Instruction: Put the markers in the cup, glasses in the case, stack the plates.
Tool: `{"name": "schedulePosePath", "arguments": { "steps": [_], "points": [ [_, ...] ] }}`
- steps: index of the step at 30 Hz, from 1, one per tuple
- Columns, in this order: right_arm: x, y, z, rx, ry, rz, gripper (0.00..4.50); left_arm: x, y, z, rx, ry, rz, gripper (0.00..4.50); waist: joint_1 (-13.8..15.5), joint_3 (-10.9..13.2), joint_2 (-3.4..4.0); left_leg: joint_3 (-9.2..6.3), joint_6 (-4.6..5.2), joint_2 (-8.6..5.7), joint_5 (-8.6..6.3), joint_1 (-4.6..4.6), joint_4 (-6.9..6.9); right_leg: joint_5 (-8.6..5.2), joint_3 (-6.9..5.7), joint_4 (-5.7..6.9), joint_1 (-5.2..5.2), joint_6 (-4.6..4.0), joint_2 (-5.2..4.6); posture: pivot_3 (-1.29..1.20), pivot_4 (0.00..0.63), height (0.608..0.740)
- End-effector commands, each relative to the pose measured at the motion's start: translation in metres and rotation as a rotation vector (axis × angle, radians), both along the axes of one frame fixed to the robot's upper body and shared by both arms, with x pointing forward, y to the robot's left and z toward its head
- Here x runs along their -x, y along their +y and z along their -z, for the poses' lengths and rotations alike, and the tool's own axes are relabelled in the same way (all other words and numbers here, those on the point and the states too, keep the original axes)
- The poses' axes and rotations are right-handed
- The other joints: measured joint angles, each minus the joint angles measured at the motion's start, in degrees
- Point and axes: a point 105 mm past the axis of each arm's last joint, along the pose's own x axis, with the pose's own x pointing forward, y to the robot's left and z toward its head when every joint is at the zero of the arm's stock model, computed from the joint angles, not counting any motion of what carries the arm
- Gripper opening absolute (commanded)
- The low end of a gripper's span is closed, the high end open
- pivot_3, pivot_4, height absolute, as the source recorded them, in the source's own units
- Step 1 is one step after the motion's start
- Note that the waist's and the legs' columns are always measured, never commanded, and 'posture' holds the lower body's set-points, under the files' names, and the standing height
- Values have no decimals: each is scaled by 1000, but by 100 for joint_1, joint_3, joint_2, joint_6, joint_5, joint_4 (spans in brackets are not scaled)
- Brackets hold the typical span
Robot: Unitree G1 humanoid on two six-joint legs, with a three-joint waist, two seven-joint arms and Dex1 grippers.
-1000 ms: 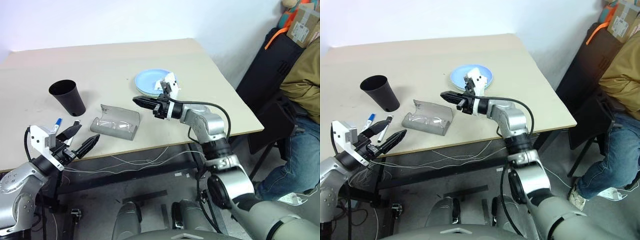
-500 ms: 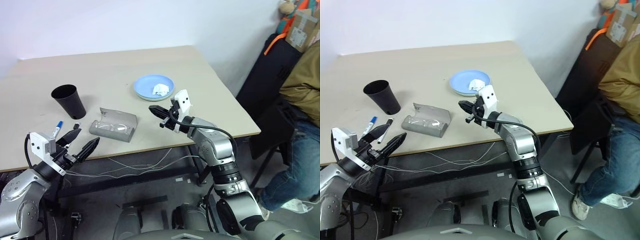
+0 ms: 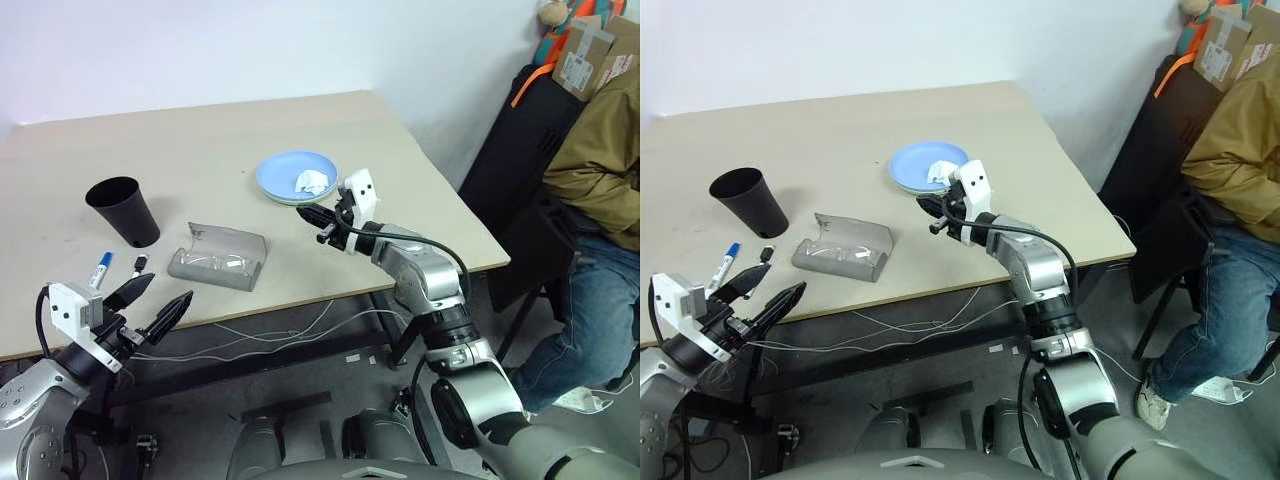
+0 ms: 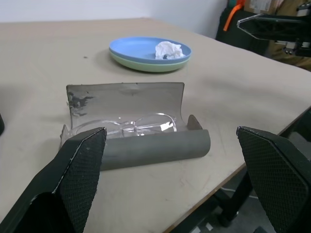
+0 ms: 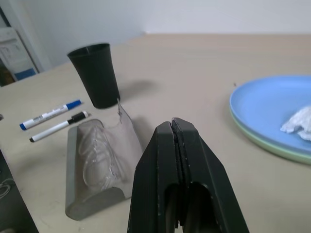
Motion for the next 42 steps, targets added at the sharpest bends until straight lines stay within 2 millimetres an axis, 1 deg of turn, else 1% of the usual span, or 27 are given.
{"name": "schedulePosePath", "arguments": {
  "steps": [1,4,10,15,16,17,18,19,22,25,29,33,35,40,42],
  "points": [
    [-10,6,-10,-19,38,6,23,1,-2,-13,-19,-60,5,4500,1,1,1,0,0,0,0,0,1,1,1,0,0,-3,0,0,0,706],
    [-13,9,-8,18,14,-5,23,-1,-2,-12,-20,-64,-1,4500,19,1,2,-1,-1,0,0,1,2,1,2,0,-1,-9,0,0,0,706],
    [-23,17,12,123,51,20,23,-6,-5,-9,-23,-72,-5,4500,15,1,2,2,0,-1,0,0,2,3,5,0,-2,-5,1,0,0,706],
    [-34,29,16,148,84,35,23,-9,-7,-8,-24,-77,-1,4500,-7,1,2,6,1,0,0,0,2,4,11,5,-8,-4,4,0,0,706],
    [-36,32,16,151,86,40,23,-10,-8,-8,-23,-79,1,4500,-9,13,0,7,1,0,1,-2,2,5,12,7,-11,-3,4,0,150,706],
    [-38,34,16,153,91,47,23,-10,-8,-8,-23,-80,2,4500,-5,201,21,8,0,0,0,-2,2,4,14,10,-14,-3,5,0,150,706],
    [-39,37,17,166,94,52,23,-11,-9,-9,-22,-82,5,4500,-3,269,-3,5,-17,0,-11,32,8,-16,19,13,-13,-35,3,0,150,706],
    [-40,39,19,180,95,49,23,-11,-9,-9,-21,-83,8,4500,16,301,9,-7,-11,-3,-7,-8,2,-15,17,7,-30,-37,3,0,150,706],
    [-36,50,22,212,87,5,23,-12,-10,-9,-19,-85,11,4500,38,321,-2,-13,3,-16,1,-8,18,8,24,34,-47,-42,-1,0,150,706],
    [-32,61,19,191,101,-29,23,-11,-11,-9,-15,-81,15,4500,42,381,16,-2,4,-15,2,-22,3,17,35,36,-75,-27,5,0,150,706],
    [-28,73,15,205,73,-75,23,-11,-11,-9,-15,-80,13,4500,23,394,22,-2,4,-8,2,-34,-5,16,36,40,-96,-29,15,0,150,706],
    [-20,90,-1,149,53,-152,23,-9,-12,-9,-12,-80,9,4500,18,407,29,-2,3,-8,2,-33,-5,14,36,40,-98,-32,13,0,150,706],
    [-14,97,-5,141,49,-201,23,-9,-12,-9,-12,-78,5,4500,24,412,33,-3,3,-8,1,-33,-5,6,36,39,-99,-46,12,0,150,706],
    [-2,111,4,207,32,-263,23,-6,-11,-10,-15,-80,-7,4500,56,421,39,-2,3,-10,1,-42,-5,4,36,36,-105,-48,8,0,150,706],
    [1,115,7,226,28,-282,23,-6,-11,-10,-16,-81,-11,4500,61,421,38,-2,3,-10,1,-61,-4,4,36,36,-122,-48,8,0,150,706]
  ]
}}
